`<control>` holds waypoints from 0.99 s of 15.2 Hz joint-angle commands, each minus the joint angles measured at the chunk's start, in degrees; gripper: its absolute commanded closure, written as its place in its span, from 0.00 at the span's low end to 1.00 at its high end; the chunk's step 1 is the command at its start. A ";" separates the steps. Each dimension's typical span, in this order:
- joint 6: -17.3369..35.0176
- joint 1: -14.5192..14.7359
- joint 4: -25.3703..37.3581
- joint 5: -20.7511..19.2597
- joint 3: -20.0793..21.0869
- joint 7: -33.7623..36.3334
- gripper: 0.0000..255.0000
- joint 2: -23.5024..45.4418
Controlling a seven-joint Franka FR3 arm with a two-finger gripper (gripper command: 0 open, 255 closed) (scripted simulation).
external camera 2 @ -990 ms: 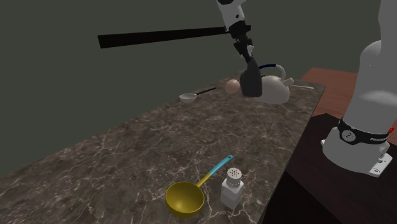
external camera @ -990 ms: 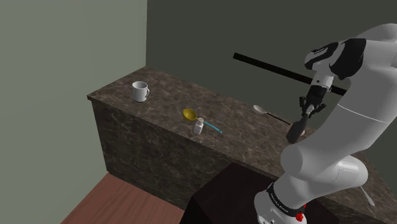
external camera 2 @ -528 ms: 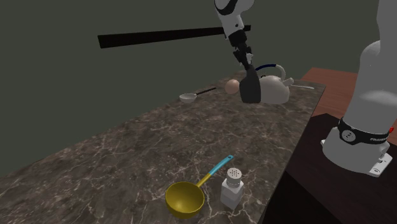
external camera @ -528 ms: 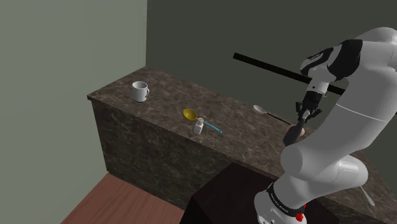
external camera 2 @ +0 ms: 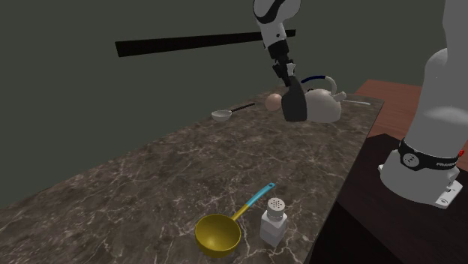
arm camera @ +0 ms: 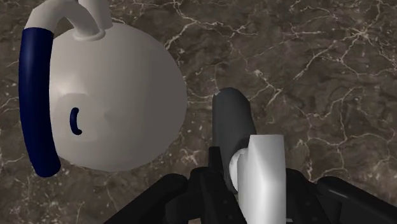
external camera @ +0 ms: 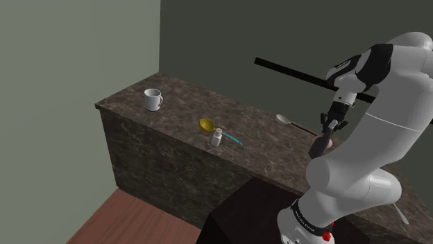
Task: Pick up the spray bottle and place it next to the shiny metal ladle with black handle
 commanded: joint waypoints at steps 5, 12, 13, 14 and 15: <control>2.61 -0.44 -2.32 0.74 0.72 -0.06 1.00 3.69; 2.36 -0.29 -2.28 0.76 1.25 0.57 0.00 3.46; 2.76 -0.27 -1.59 1.40 1.54 0.70 0.00 4.70; 2.85 -0.46 -0.95 1.67 1.56 0.45 0.00 5.46; 2.43 -0.63 -0.31 1.66 1.48 0.21 0.00 5.65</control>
